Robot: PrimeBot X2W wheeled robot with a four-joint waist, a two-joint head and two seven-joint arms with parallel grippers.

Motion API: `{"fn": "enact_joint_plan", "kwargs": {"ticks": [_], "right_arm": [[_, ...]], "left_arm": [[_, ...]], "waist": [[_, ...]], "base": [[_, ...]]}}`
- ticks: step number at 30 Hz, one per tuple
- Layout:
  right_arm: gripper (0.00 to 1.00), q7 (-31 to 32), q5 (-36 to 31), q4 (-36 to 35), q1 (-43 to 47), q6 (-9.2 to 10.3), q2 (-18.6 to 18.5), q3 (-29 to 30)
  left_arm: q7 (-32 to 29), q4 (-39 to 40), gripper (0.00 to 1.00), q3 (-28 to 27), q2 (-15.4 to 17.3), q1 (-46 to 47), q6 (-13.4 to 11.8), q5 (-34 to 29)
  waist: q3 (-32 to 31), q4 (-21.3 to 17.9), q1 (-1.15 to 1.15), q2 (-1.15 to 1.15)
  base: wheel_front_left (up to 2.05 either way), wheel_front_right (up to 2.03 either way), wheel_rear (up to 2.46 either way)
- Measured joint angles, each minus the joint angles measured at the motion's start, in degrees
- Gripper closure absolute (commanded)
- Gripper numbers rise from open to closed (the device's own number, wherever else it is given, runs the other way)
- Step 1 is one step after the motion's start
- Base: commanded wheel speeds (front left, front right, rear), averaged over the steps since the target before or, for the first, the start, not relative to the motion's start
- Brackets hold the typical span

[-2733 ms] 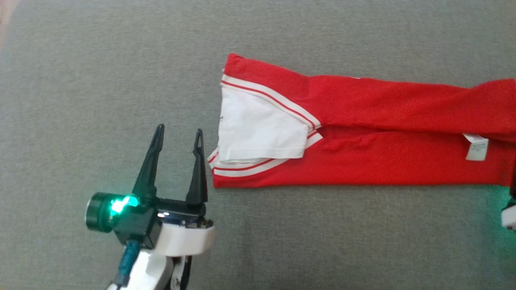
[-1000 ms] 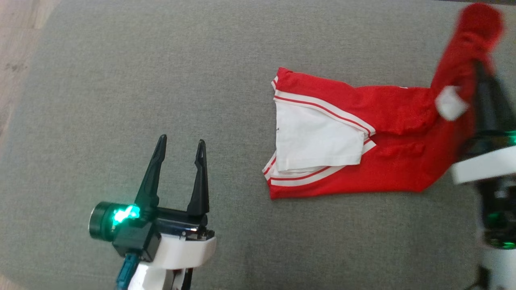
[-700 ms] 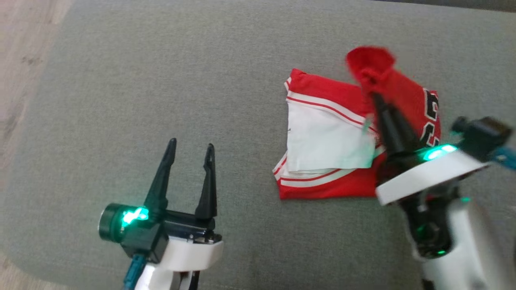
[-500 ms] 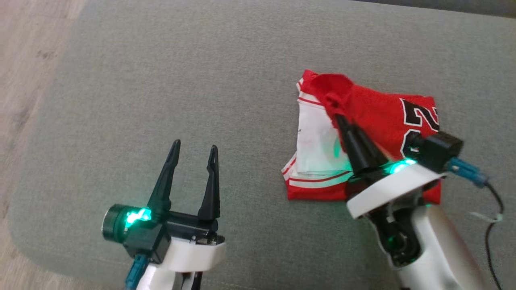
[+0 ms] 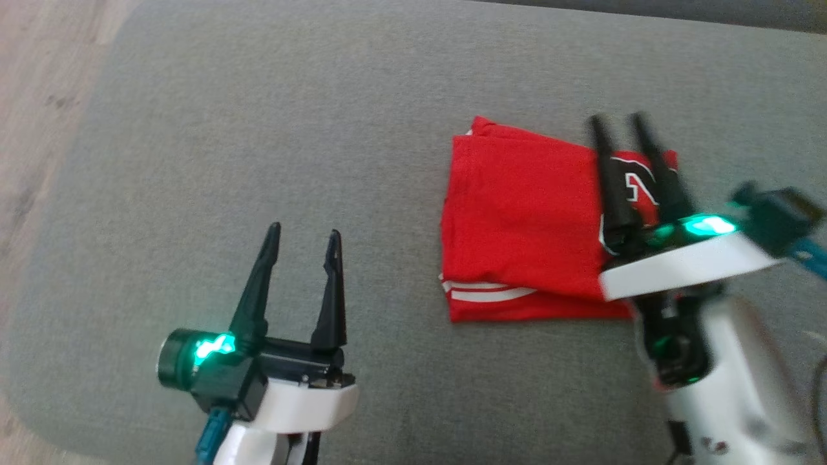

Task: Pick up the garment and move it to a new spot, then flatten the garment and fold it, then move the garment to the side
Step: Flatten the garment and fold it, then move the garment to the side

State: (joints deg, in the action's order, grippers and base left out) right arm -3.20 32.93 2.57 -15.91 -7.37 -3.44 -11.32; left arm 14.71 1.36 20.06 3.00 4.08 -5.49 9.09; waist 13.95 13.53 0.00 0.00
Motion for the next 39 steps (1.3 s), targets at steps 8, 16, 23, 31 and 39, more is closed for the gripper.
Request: {"fn": "enact_joint_plan", "kwargs": {"ticks": [8,16,23,31,39], "right_arm": [[0.0,-6.9,-7.7,-2.8,5.7,0.0,-4.1,9.6],[0.0,-11.1,-13.8,3.2,14.9,0.0,-6.4,8.6],[0.0,-11.2,-22.8,1.6,22.7,0.0,-3.6,9.3],[0.0,-11.2,-26.9,1.2,27.1,0.0,-1.3,9.3],[0.0,-11.2,-27.6,1.2,27.1,0.0,-0.7,9.4]], "left_arm": [[0.0,0.7,0.0,-2.9,0.0,-2.0,-0.6,0.6],[0.0,0.6,0.0,-4.4,0.0,-6.1,-0.6,1.6],[0.0,-0.3,0.0,-6.1,0.0,-12.5,-0.8,2.0],[0.0,-0.3,0.0,-8.4,0.1,-16.1,-1.0,2.0],[0.0,-0.3,0.0,-8.4,0.1,-16.2,-1.0,1.5]], "waist": [[-1.8,-3.7,0.0,0.0],[-5.5,-5.7,0.0,0.0],[-10.7,-7.0,-0.01,0.0],[-14.4,-7.9,-0.01,0.0],[-14.7,-7.5,0.0,0.0]], "base": [[0.0,0.0,0.0],[0.0,0.0,0.0],[0.0,0.0,0.0],[0.0,0.0,0.0],[0.0,0.0,0.0]]}}
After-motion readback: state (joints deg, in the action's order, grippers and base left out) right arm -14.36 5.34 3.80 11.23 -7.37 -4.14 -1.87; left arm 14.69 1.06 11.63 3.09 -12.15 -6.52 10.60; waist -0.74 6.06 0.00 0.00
